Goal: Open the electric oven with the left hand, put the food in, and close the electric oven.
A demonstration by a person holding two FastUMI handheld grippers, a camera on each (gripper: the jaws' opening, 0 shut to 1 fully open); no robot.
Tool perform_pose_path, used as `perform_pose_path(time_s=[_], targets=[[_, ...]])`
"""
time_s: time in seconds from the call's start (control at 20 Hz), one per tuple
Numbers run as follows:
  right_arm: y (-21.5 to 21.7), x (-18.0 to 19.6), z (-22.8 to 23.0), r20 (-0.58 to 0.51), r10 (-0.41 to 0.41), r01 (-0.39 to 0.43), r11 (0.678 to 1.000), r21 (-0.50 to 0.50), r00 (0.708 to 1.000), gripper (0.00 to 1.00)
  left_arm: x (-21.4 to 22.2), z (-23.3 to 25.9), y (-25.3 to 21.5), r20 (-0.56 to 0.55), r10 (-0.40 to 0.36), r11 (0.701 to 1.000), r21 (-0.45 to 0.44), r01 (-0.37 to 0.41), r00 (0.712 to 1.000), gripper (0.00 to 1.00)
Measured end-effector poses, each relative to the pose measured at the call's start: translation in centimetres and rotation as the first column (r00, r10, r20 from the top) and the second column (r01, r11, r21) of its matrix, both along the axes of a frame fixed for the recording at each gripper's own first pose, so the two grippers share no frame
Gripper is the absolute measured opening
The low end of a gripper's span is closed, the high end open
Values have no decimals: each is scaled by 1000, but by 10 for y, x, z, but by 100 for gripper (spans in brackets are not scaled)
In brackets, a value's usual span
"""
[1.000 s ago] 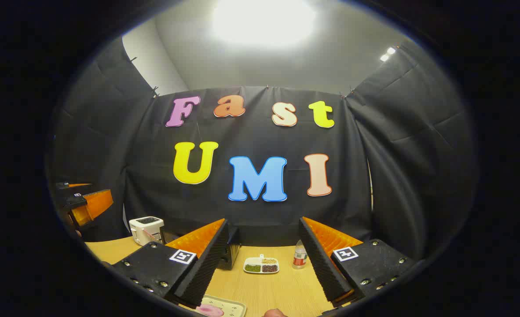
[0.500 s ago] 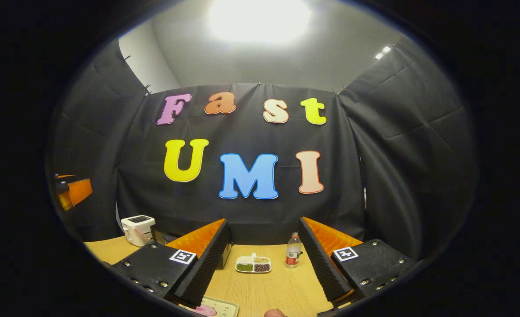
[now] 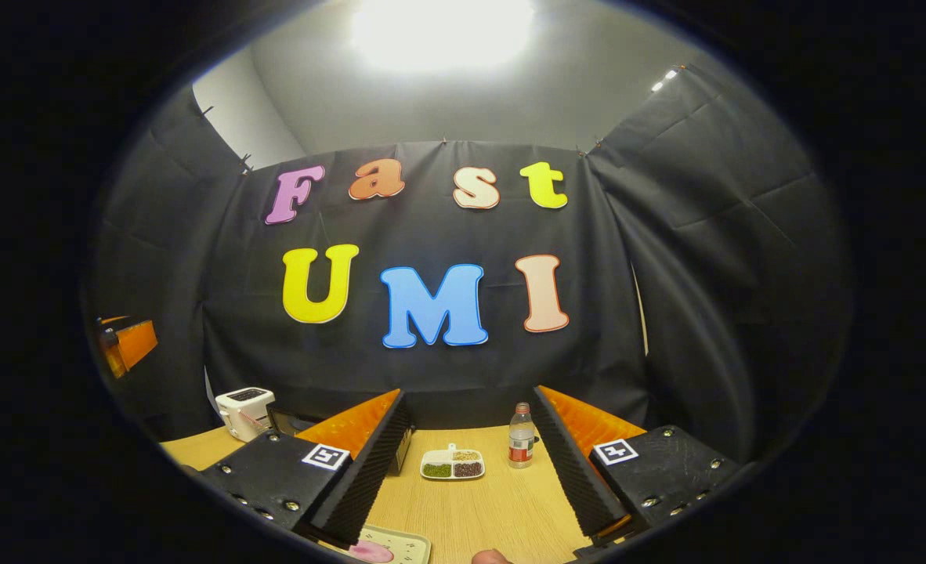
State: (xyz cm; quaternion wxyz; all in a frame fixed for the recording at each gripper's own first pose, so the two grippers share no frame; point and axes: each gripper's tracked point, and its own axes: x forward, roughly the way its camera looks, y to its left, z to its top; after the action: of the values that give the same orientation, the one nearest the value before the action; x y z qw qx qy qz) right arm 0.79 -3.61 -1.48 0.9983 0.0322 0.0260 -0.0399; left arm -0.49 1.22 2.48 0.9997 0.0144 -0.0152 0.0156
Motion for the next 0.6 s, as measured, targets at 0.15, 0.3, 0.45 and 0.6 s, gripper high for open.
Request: perform_pose_path(time_s=[0.15, 0.3, 0.45, 0.6], targets=[[-4, -3, -3, -4, -5, 5, 1000, -2, 1000, 98, -1, -2, -6, 1, -9, 1000, 3, 9, 1000, 97], [-7, -5, -5, -5, 1, -1, 1000, -8, 1000, 98, -2, -4, -15, -2, -13, 1000, 3, 13, 1000, 100], [-9, -7, -6, 3, 18, -18, 1000, -15, 1000, 98, -2, -6, -23, -1, -13, 1000, 4, 13, 1000, 90], [-9, -9, -5, 17, 53, -53, 998, -37, 998, 98, -1, -5, -33, 0, -14, 1000, -2, 14, 1000, 100]])
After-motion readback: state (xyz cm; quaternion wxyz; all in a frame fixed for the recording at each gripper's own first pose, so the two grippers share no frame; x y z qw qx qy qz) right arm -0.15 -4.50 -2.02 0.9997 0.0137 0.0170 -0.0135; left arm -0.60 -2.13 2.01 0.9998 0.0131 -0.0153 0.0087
